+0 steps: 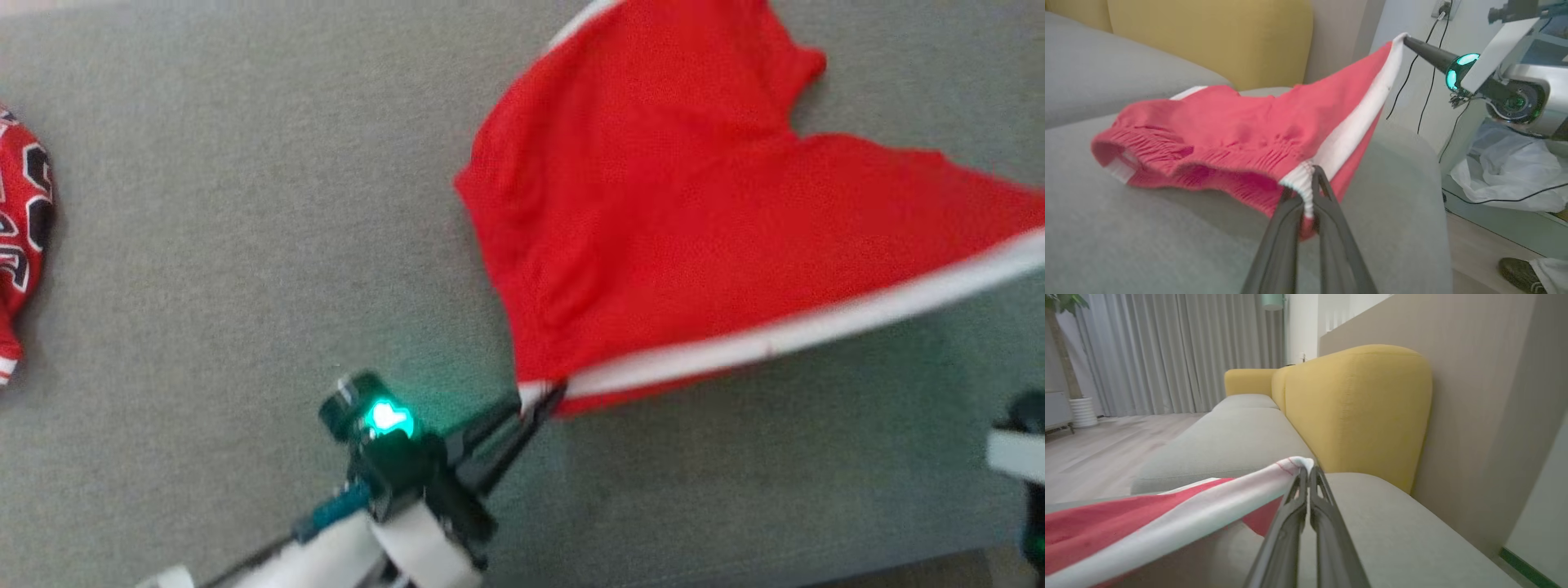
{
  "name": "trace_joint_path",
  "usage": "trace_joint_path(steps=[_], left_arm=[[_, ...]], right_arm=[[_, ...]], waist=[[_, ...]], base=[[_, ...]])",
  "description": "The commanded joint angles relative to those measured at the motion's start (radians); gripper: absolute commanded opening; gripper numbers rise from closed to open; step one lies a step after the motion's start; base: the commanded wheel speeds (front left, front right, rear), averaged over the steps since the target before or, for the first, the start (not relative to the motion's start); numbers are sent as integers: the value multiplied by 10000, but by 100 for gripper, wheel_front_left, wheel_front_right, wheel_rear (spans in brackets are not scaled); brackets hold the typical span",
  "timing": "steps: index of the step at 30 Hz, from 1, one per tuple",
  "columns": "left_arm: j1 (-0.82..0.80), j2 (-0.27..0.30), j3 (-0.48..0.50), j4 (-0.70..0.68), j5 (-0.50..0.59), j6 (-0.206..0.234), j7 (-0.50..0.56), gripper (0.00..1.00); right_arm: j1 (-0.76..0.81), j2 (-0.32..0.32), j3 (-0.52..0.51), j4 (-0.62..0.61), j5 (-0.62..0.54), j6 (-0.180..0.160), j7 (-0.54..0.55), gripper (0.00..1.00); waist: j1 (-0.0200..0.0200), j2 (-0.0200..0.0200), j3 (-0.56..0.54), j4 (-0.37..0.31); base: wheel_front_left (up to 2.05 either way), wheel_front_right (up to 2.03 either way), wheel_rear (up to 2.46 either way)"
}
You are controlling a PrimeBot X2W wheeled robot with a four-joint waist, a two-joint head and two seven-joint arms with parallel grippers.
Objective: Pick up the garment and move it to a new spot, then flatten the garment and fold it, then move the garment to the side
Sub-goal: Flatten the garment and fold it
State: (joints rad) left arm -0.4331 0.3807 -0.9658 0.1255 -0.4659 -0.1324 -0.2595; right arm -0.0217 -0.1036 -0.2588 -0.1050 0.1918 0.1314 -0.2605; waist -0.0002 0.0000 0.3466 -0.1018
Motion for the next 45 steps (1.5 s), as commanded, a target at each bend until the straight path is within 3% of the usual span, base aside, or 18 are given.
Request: trace_joint_path(steps=[1, 8, 15, 23, 32, 40, 41, 42, 43, 44, 45], left_arm=[[265, 317, 424, -353, 137, 18, -22, 0], [1083, 95, 454, -872, 515, 17, -22, 0], [569, -696, 509, -1053, -395, 17, -22, 0], [-733, -1505, 560, -438, -2542, 17, -22, 0], [-2297, -1851, 506, 830, -4283, 17, -22, 0], [-3460, -2001, -205, 1862, -5758, 17, -22, 0], [-3606, -2041, -198, 1997, -5781, 17, -22, 18], [-3749, -2065, -154, 2158, -5670, 17, -22, 42], [-3962, -2126, -146, 2493, -5282, 17, -22, 100], [-3998, -2191, -81, 2639, -5148, 17, -22, 100], [-3997, -2267, 30, 2782, -5047, 17, -22, 100]], right_arm=[[422, -137, -250, -623, 208, -7, -13, 0], [1749, 30, -1184, -1358, 479, -7, -13, 0], [1061, -46, -1282, -981, 407, -7, -13, 0], [-1450, -485, -679, 987, 376, -7, 210, 0], [-4442, -1312, 291, 3630, 529, -7, 553, 0], [-6301, -1639, 1272, 6026, 240, -7, 665, 0], [-6470, -1641, 1436, 6295, 278, -7, 634, 0], [-6617, -1641, 1587, 6564, 341, -7, 603, 4], [-6862, -1668, 1932, 7022, 455, -7, 484, 85], [-6961, -1702, 2035, 7193, 490, -7, 381, 100], [-7039, -1701, 2045, 7356, 537, -7, 286, 100]], waist=[[2, 0, -156, -95], [2, 0, -155, 93], [2, 0, -99, 492], [2, 0, 174, 1058], [2, 0, 750, 1547], [2, 0, 981, 1789], [2, 0, 1012, 1810], [2, 0, 1044, 1822], [2, 0, 1108, 1829], [2, 0, 1131, 1828], [2, 0, 1149, 1822]], base=[[0, 0, 0], [0, 0, 0], [0, 0, 0], [0, 0, 0], [0, 0, 0], [0, 0, 0], [0, 0, 0], [0, 0, 0], [0, 0, 0], [0, 0, 0], [0, 0, 0]])
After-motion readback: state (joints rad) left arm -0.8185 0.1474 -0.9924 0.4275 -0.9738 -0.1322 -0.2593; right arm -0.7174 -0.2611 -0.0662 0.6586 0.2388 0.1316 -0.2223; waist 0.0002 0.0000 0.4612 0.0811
